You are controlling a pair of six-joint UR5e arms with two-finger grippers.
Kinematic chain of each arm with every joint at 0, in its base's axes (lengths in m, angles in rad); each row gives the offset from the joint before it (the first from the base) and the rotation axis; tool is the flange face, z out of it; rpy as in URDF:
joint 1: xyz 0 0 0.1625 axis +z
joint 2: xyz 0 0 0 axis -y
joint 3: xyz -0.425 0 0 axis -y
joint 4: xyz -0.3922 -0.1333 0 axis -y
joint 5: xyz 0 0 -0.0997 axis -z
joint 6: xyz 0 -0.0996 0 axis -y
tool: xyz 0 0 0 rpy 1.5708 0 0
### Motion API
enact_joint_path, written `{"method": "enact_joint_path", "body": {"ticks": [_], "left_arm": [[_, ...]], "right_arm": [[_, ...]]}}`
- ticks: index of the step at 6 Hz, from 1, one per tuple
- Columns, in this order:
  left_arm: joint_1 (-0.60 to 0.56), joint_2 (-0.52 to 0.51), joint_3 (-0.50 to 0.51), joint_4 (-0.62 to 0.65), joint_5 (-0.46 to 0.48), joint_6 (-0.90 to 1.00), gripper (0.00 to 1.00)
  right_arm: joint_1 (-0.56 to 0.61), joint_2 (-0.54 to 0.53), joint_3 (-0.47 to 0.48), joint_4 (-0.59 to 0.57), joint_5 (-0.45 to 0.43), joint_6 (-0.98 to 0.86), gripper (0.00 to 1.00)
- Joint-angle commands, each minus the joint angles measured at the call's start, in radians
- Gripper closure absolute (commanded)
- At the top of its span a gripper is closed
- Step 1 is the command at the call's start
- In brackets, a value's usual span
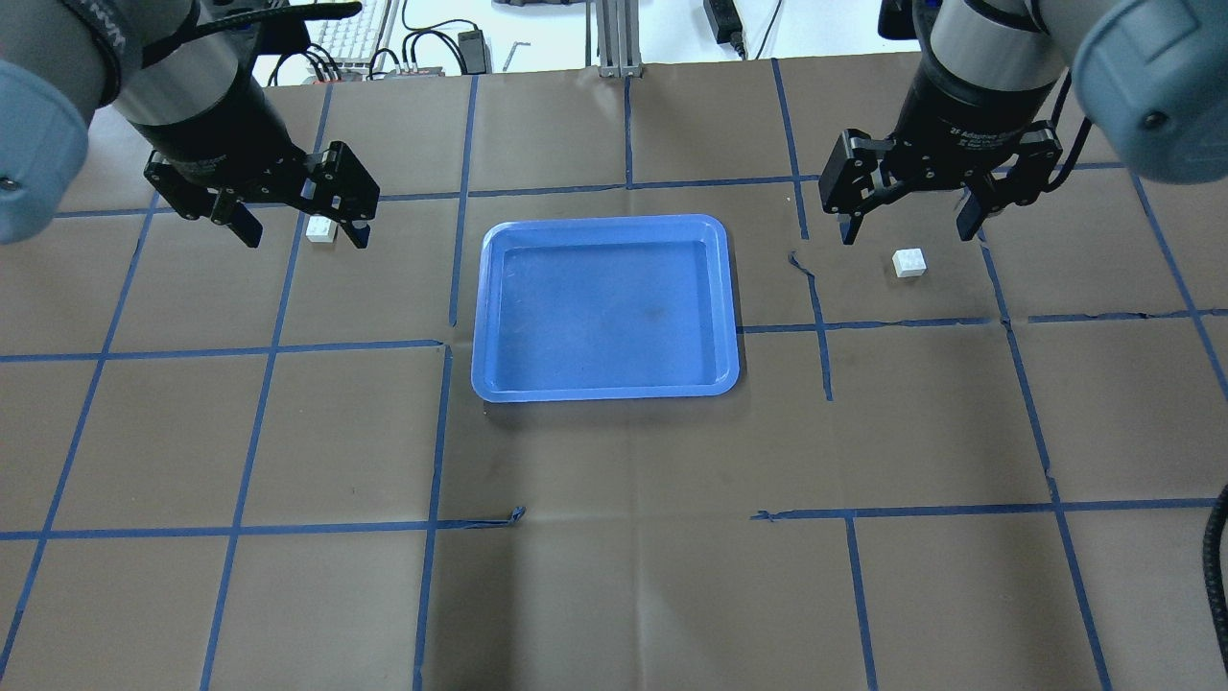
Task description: Assemble white blocks and place on blue tray
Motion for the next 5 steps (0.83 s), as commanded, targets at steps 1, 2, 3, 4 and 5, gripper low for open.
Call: {"method": "enact_joint_path", "body": {"ticks": [1, 2, 3, 4, 5], "left_arm": [[-0.001, 0.001, 0.000, -0.001, 0.000, 0.000, 0.01], [0.003, 0.000, 0.000, 0.004, 0.000, 0.000, 0.01], [0.009, 0.001, 0.001, 0.004, 0.000, 0.002, 0.01], [0.010, 0.001, 0.000, 0.002, 0.000, 0.005, 0.01], [0.012, 0.001, 0.000, -0.001, 0.000, 0.006, 0.01]], "right_arm": [[0.001, 0.000, 0.000, -0.002, 0.000, 0.000, 0.00], [0.000, 0.000, 0.000, -0.002, 0.000, 0.000, 0.00], [0.001, 0.002, 0.000, 0.000, -0.002, 0.000, 0.00], [0.001, 0.000, 0.002, -0.002, -0.002, 0.002, 0.00], [0.001, -0.001, 0.000, -0.003, 0.000, 0.002, 0.00]]}}
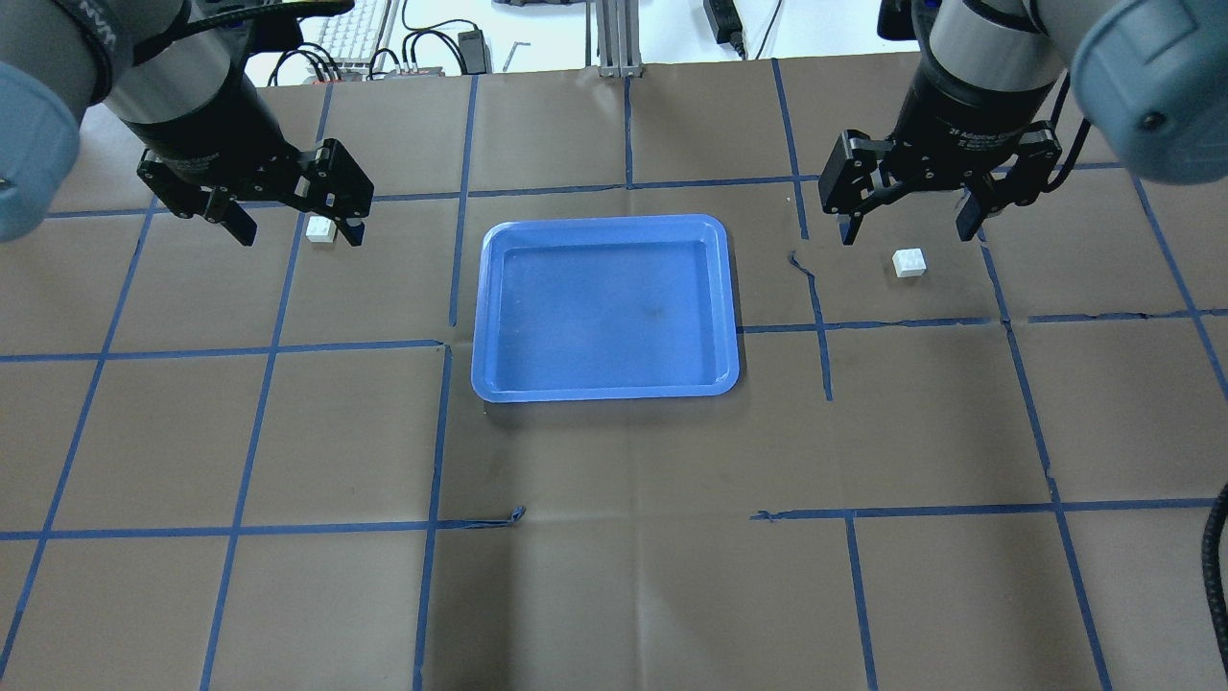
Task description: Assemble white blocks and place on blue tray
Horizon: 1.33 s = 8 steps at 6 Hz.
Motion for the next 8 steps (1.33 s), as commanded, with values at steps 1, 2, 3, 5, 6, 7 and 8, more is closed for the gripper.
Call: {"method": "enact_joint_path", "body": {"ticks": [1, 2, 3, 5, 6, 7, 8], "left_arm": [[0.002, 0.000, 0.000, -0.002, 0.000, 0.002, 0.01], [0.008, 0.000, 0.006, -0.002, 0.021, 0.016, 0.01], [0.028, -0.008, 0.028, 0.010, 0.044, 0.017, 0.01], [0.153, -0.105, 0.042, 0.066, 0.034, 0.035, 0.01], [0.186, -0.167, 0.077, 0.082, 0.032, 0.086, 0.01], [0.215, -0.245, 0.120, 0.132, 0.026, 0.118, 0.01], [0.242, -0.318, 0.166, 0.137, 0.025, 0.193, 0.02]], "right_arm": [[0.000, -0.001, -0.001, -0.001, -0.002, 0.002, 0.00], [0.000, 0.002, -0.002, -0.003, -0.004, 0.002, 0.00], [0.000, 0.002, -0.008, -0.006, -0.001, 0.002, 0.00], [0.000, -0.003, -0.013, -0.012, 0.000, -0.007, 0.00], [0.000, -0.003, -0.013, -0.011, 0.000, -0.010, 0.00], [0.000, -0.003, -0.011, -0.011, -0.002, -0.013, 0.00], [0.000, -0.003, -0.013, -0.011, 0.001, -0.015, 0.00]]}}
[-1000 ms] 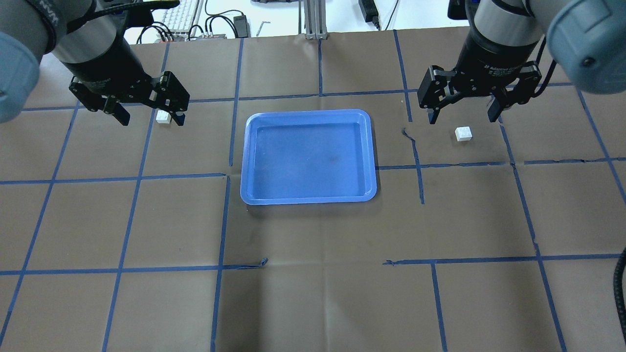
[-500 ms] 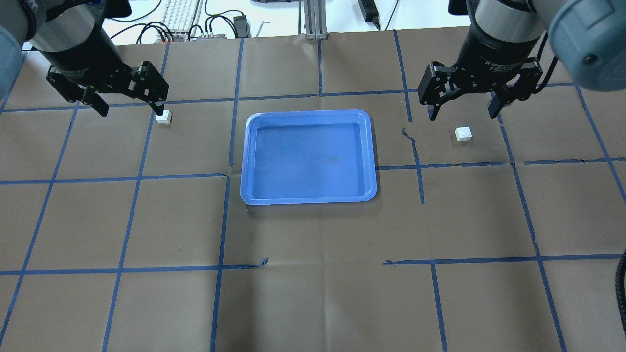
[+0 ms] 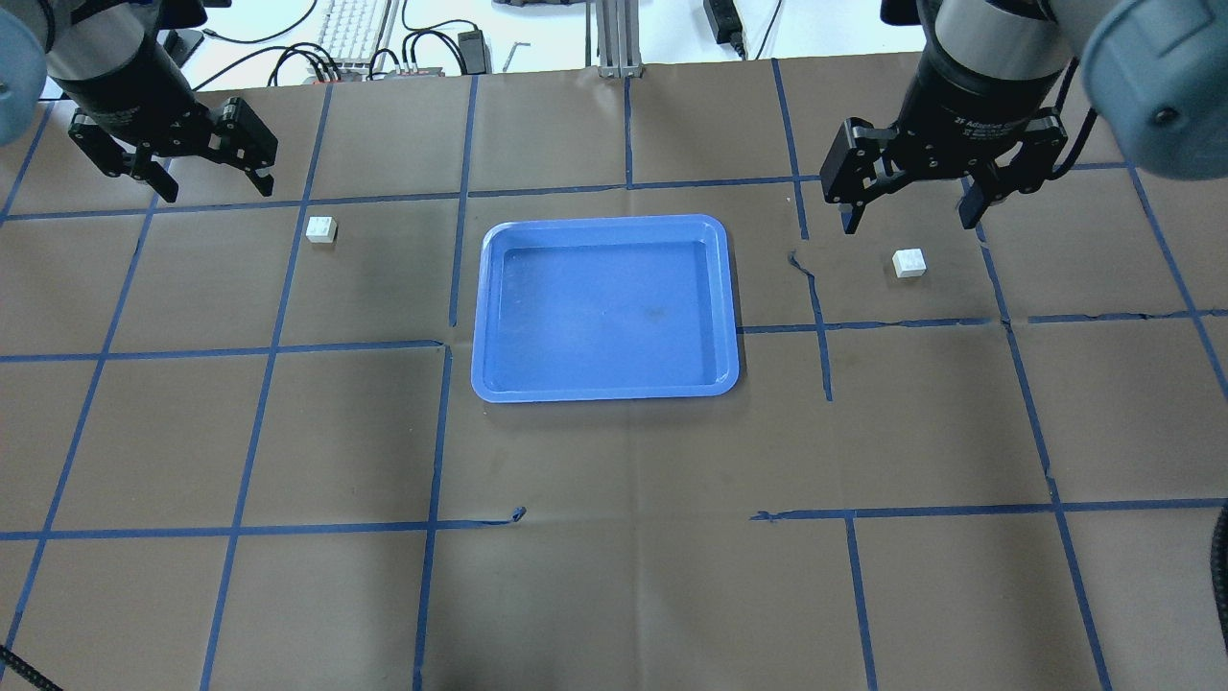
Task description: Assemble white blocks and place on blue tray
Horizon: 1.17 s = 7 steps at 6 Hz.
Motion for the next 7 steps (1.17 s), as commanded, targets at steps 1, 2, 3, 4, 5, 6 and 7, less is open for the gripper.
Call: {"method": "enact_joint_path", "body": {"ticks": [1, 2, 3, 4, 5, 6, 7], "left_arm": [[0.030, -0.137, 0.073, 0.033, -0.001, 0.115, 0.02], [0.032, -0.204, 0.079, 0.128, -0.001, 0.151, 0.02], [0.036, -0.260, 0.063, 0.249, -0.001, 0.215, 0.02], [0.036, -0.298, 0.054, 0.282, -0.001, 0.231, 0.02], [0.038, -0.347, 0.049, 0.325, -0.001, 0.286, 0.02], [0.042, -0.386, 0.023, 0.355, 0.000, 0.292, 0.02], [0.042, -0.392, -0.039, 0.423, -0.003, 0.292, 0.02]], "right_arm": [[-0.002, 0.000, 0.001, 0.002, 0.002, -0.005, 0.00], [-0.002, 0.000, -0.001, 0.000, 0.002, -0.022, 0.00], [-0.002, 0.000, 0.001, 0.000, 0.002, -0.025, 0.00], [0.000, 0.000, 0.001, 0.002, 0.002, -0.025, 0.00], [0.000, 0.000, 0.001, 0.002, 0.002, -0.025, 0.00], [0.000, 0.000, 0.001, 0.000, 0.002, -0.037, 0.00], [-0.002, 0.000, 0.002, -0.001, 0.002, -0.083, 0.00]]}}
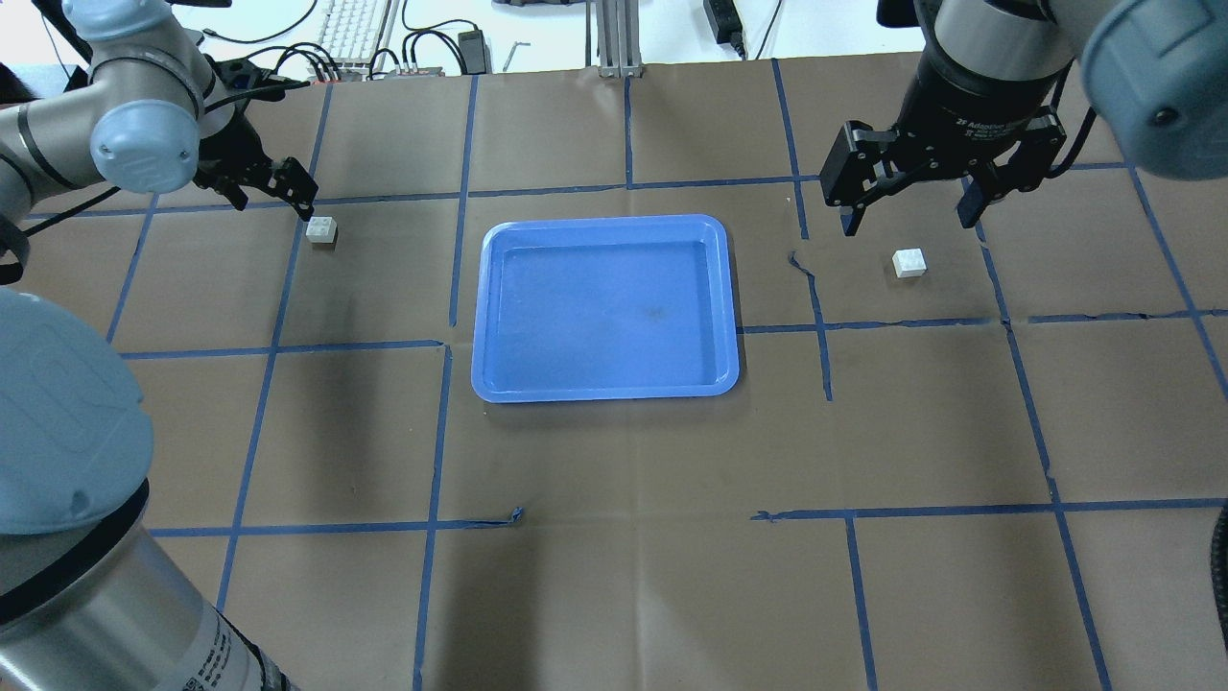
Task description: Assemble white blocks and place on blue tray
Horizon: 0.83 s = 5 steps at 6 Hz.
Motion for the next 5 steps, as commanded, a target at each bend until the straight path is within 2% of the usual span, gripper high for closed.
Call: {"method": "enact_joint_path", "body": {"ticks": [1, 3, 5], "left_arm": [[0.001, -0.040, -0.075, 0.158, -0.009, 0.008, 0.03], [0.001, -0.065, -0.056, 0.223, -0.060, 0.012, 0.03], [0.001, -0.089, -0.059, 0.242, -0.080, 0.012, 0.03]], "right_arm": [[-0.001, 0.000, 0.001, -0.001, 0.000, -0.039, 0.00], [-0.006, 0.008, 0.004, -0.004, 0.002, -0.174, 0.00], [-0.016, 0.012, 0.004, -0.033, 0.006, -0.397, 0.00]]}}
